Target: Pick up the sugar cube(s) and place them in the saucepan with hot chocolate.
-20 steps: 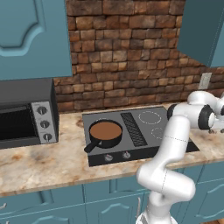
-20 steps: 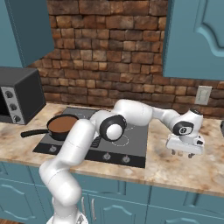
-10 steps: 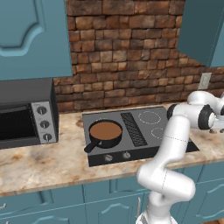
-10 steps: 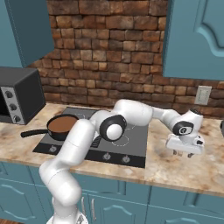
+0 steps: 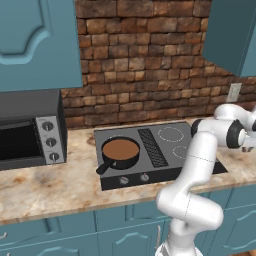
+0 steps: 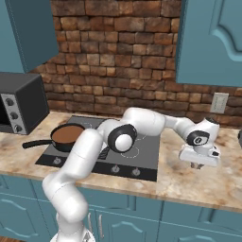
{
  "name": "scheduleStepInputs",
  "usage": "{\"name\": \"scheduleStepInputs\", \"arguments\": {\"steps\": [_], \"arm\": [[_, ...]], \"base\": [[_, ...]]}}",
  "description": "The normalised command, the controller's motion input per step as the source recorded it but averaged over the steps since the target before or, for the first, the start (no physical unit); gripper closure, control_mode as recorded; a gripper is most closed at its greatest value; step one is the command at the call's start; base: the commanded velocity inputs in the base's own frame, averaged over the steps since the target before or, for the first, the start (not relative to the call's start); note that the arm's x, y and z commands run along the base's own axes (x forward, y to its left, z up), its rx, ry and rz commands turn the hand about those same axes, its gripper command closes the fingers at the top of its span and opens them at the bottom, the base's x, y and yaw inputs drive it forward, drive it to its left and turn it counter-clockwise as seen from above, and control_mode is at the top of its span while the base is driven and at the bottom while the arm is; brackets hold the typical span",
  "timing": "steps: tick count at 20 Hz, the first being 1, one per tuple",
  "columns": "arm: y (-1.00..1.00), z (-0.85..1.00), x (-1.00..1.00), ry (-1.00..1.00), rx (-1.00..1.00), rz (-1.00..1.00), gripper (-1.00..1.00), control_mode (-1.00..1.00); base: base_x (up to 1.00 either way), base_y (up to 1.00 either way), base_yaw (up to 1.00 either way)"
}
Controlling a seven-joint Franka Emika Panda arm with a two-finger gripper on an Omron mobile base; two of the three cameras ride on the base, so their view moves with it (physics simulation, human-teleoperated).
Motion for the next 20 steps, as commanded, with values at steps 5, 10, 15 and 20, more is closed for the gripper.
{"name": "scheduleStepInputs", "arguments": {"steps": [5,10,15,20], "arm": [[0.48,0.04,-0.33,-0.01,0.0,0.0,1.0,-1.0],[0.79,0.21,-0.53,-0.05,-0.04,0.0,1.0,-1.0],[1.0,0.37,-0.61,-0.18,-0.16,0.0,1.0,-1.0],[1.0,0.63,-0.59,-0.26,-0.23,0.0,1.0,-1.0]], "base": [[0.0,0.0,0.0],[0.0,0.0,0.0],[0.0,0.0,0.0],[0.0,0.0,0.0]]}}
